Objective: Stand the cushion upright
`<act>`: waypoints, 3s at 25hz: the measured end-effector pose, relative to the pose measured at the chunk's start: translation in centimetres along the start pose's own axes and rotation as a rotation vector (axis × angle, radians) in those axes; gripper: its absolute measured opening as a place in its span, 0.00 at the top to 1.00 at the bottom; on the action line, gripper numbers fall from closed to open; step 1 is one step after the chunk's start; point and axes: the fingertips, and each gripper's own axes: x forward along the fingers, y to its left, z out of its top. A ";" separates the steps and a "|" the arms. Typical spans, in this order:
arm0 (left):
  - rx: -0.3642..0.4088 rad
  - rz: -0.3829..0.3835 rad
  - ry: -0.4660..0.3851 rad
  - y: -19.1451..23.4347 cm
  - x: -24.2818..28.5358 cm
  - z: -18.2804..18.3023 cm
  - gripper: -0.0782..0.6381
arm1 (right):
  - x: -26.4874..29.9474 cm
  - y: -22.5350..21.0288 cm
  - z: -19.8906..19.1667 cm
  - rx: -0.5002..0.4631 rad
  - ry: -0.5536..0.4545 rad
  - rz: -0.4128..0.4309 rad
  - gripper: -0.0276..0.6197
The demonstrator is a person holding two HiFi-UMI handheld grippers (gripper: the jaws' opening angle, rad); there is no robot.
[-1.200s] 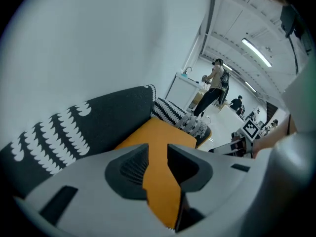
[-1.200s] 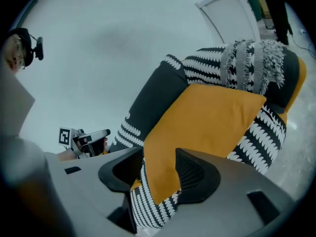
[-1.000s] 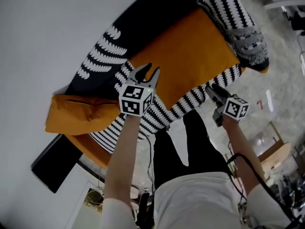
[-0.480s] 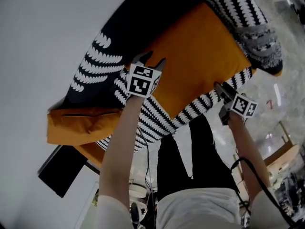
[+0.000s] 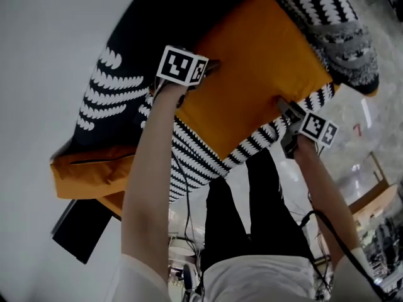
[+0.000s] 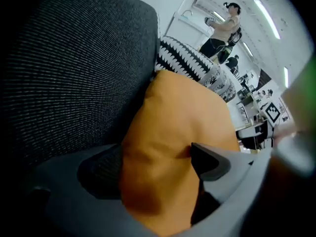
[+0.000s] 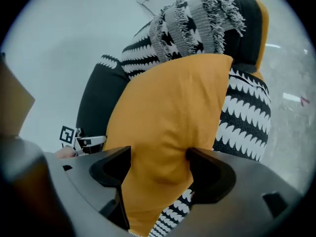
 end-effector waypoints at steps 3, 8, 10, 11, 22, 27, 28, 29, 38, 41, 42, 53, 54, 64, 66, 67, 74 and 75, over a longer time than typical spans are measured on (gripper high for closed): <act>-0.032 0.027 0.048 0.3 1.2 -0.5 0.28 | 0.7 -0.5 0.4 0.082 -0.011 -0.049 0.39; -0.026 0.089 0.014 -0.5 0.9 -0.5 0.43 | 1.7 -0.3 0.8 0.031 0.014 -0.086 0.47; -0.006 0.096 -0.014 -1.2 0.3 -0.5 0.52 | 1.4 0.0 0.9 0.006 0.016 -0.092 0.54; -0.001 0.089 -0.025 -1.9 0.2 -0.5 0.57 | 1.1 -0.1 0.8 -0.006 0.017 -0.093 0.59; 0.023 0.110 -0.112 -3.5 -2.9 -2.7 0.86 | -0.4 1.2 0.0 -0.131 -0.013 -0.077 0.89; -0.060 0.113 -0.184 -4.2 -6.3 -5.3 0.87 | -1.7 3.1 0.0 -0.236 -0.016 -0.041 0.90; -0.083 0.114 -0.205 -4.4 -7.0 -5.9 0.87 | -1.9 3.5 -0.1 -0.259 -0.013 -0.036 0.90; -0.106 0.115 -0.227 -4.5 -7.7 -6.3 0.87 | -2.2 4.0 -0.3 -0.281 -0.008 -0.032 0.90; -0.156 0.162 -0.339 -5.7 -12.7 -8.4 0.87 | -4.7 7.7 -0.9 -0.448 0.003 0.014 0.90; -0.184 0.187 -0.391 -6.0 -13.7 -8.9 0.87 | -5.1 8.9 0.1 -0.513 -0.016 0.045 0.90; -0.199 0.194 -0.413 -6.2 -14.3 -9.1 0.87 | -5.3 9.5 0.4 -0.538 -0.024 0.057 0.90; -0.368 0.324 -0.640 -7.1 -21.1 -14.9 0.87 | -7.0 18.9 0.0 -0.881 -0.080 0.184 0.90; -0.383 0.338 -0.663 -7.1 -21.7 -15.6 0.87 | -7.0 19.6 -0.4 -0.912 -0.077 0.196 0.90; -0.481 0.437 -0.784 -8.4 -26.0 -22.7 0.87 | -8.0 26.0 -5.4 -1.128 -0.067 0.335 0.90; -0.505 0.467 -0.817 -9.0 -26.8 -23.8 0.87 | -8.3 27.5 -5.9 -1.162 -0.078 0.373 0.90; -0.519 0.485 -0.838 -9.3 -27.2 -24.2 0.87 | -8.4 28.2 -6.0 -1.180 -0.083 0.393 0.90; -0.631 0.588 -1.001 -9.4 -29.7 -28.6 0.87 | -7.7 34.5 -9.4 -1.349 -0.115 0.539 0.90; -0.647 0.603 -1.008 -9.2 -29.8 -29.3 0.87 | -7.2 35.4 -10.0 -1.372 -0.113 0.557 0.90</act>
